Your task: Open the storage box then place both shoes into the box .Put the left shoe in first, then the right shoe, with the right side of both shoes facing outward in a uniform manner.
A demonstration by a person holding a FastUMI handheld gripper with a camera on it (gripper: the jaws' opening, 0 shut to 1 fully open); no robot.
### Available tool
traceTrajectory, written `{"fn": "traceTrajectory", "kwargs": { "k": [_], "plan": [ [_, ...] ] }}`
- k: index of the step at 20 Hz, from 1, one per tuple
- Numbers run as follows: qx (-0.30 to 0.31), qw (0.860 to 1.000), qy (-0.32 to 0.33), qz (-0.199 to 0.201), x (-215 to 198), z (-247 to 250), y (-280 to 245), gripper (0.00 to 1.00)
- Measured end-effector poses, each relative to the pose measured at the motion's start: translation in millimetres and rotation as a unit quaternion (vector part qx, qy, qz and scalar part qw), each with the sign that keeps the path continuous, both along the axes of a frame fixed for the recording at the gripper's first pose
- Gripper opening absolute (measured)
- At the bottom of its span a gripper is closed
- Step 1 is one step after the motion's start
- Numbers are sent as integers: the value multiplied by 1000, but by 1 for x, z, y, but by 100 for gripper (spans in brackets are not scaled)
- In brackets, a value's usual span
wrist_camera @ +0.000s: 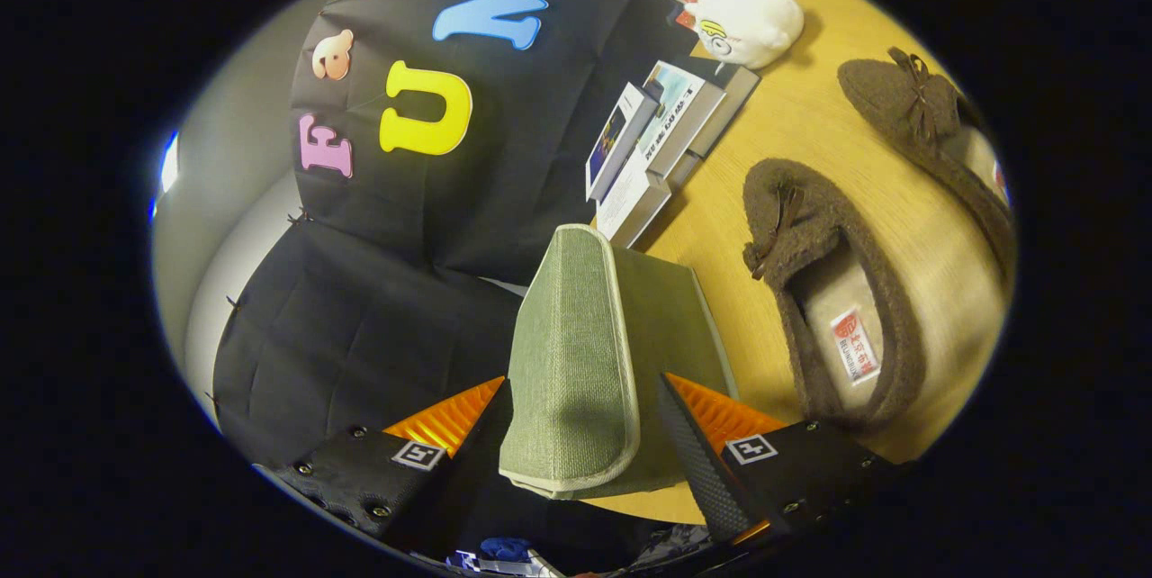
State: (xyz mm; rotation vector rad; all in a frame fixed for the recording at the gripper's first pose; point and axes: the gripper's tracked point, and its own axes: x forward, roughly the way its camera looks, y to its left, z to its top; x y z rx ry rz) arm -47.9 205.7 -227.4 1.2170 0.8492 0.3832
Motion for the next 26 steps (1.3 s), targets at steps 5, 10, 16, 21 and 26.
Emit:
{"fn": "traceTrajectory", "kwargs": {
  "k": [5,10,16,21,26],
  "plan": [
    [58,998,30,6,-4,-7,14,97],
    [80,996,44,21,-9,-11,22,91],
    [92,993,57,35,-14,-10,23,62],
    [80,995,48,42,-16,-7,17,54],
    [88,995,34,10,-7,8,0,10]
  ]
}}
